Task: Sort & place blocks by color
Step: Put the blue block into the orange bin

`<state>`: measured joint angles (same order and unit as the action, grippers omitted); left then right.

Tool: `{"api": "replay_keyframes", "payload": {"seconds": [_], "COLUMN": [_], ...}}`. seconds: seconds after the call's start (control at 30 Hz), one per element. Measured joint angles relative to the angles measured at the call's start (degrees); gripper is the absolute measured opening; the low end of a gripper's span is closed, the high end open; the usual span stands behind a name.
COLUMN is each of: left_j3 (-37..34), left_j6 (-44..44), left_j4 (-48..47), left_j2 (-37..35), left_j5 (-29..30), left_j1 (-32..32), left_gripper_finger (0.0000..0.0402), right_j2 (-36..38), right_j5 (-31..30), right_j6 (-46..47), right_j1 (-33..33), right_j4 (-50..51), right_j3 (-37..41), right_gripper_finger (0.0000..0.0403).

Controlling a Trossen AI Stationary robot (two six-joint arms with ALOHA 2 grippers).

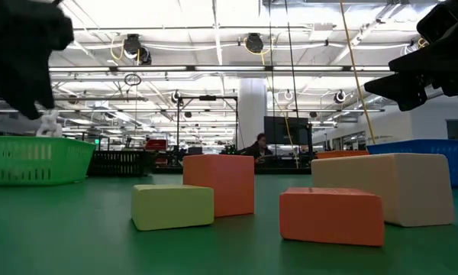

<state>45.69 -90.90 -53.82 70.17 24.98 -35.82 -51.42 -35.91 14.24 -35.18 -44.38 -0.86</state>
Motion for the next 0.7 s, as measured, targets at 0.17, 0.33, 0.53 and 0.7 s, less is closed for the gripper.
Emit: {"api": "replay_keyframes", "payload": {"seconds": [0.17,0.33,0.53,0.7], "left_j3": [0.03,0.04,0.07,1.22], "left_j6": [5.64,1.02,-9.09,-16.05], "left_j4": [14.25,23.82,30.82,28.38], "left_j2": [0.39,4.46,10.95,13.57], "left_j5": [6.06,6.32,-4.05,-10.56], "left_j1": [-4.51,-7.65,-11.2,-14.21], "left_gripper_finger": [0.024,0.0245,0.025,0.0251], "right_j2": [0.0,0.0,0.0,0.0], "right_j5": [0.01,-0.01,-0.01,-0.01], "right_j6": [0.0,0.0,0.0,0.0], "right_j1": [-0.01,-0.01,0.0,-0.02], "right_j4": [0.01,0.01,0.0,-0.02], "right_j3": [0.0,0.0,0.0,0.0], "right_gripper_finger": [0.0267,0.0267,0.0267,0.0267]}}
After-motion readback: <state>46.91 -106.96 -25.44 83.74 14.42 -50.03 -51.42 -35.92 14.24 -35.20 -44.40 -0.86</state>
